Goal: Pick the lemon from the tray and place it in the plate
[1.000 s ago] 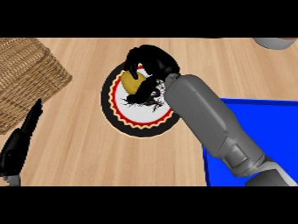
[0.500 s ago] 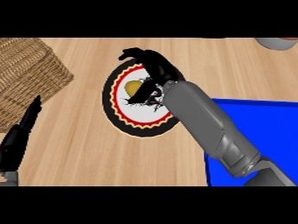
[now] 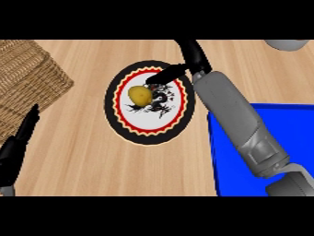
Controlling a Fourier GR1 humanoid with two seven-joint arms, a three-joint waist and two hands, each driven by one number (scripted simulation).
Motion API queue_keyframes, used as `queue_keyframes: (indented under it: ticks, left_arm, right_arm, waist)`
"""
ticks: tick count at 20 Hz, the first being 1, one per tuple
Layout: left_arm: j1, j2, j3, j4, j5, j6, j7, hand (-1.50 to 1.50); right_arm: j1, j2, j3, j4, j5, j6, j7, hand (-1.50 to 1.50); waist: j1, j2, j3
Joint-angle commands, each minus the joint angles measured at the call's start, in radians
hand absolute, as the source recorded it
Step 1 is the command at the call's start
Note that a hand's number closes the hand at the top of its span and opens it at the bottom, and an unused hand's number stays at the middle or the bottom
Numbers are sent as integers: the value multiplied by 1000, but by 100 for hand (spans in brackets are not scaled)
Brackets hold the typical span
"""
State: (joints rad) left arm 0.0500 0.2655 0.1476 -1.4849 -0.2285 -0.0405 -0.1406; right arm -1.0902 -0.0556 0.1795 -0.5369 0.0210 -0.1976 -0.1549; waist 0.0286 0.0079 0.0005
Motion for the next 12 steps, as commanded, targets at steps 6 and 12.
queue_keyframes:
  ticks: [6,12]
  left_arm:
    - [10,-5,5,17,-7,-1,-18,0]
    - [4,9,11,-12,13,-32,-22,0]
  right_arm:
    - [2,-189,-215,126,-154,243,-216,-150]
    - [27,-340,-237,226,-129,408,-402,-150]
  waist:
    - [6,6,0]
    - [19,12,1]
